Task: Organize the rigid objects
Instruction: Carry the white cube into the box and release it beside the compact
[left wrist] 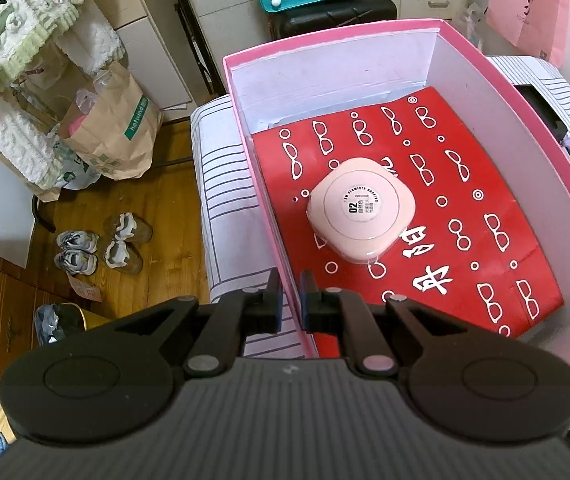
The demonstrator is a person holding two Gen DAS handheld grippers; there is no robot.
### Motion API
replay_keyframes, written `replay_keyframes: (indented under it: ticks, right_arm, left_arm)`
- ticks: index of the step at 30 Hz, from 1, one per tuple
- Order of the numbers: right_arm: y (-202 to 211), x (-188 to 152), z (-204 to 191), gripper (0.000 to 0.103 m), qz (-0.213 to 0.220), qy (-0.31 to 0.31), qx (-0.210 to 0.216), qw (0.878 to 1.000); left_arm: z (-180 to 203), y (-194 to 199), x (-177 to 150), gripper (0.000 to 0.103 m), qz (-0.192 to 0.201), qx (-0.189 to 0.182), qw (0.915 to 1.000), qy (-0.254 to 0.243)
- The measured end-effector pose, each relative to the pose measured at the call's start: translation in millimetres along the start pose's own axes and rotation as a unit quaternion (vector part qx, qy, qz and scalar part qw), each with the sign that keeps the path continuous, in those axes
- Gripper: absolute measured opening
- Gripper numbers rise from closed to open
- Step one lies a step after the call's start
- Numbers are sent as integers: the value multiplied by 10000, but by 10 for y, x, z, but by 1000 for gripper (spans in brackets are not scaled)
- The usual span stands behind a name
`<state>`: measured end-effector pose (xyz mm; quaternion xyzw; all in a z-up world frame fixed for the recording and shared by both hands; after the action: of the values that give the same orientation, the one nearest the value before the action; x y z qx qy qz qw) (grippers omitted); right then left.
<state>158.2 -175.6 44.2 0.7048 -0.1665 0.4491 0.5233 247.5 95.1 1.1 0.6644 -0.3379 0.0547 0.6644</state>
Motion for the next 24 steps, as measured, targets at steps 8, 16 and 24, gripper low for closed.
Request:
replay_keyframes:
  ticks: [8,16,24]
  right_arm:
    - [-722,235,-517,48,-965,-55,1221,9878]
    - [-1445,222,-745,48,-1902,42,1470,9707]
    - [-1836,226,-920,48,-2654,745,1369,9515]
  left_arm:
    - [-81,-36,-13,10,-139,-275,9992,238]
    - [-79,8,48,9,-304,-298,9990,154]
    - [-125,-48,77,10,-470,-411,9978,229]
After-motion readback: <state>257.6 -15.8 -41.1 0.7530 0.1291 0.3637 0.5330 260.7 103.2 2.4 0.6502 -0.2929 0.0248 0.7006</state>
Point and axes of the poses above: each gripper's, at about its wrist camera, not at the fingertips, and y roughly against the way its jaws point, z to its right, x to its top, the point moved 1 cm from there along -y, roughly the way its jaws point, and after that the axes turned 6 degrees about z, right-handed, at the moved point
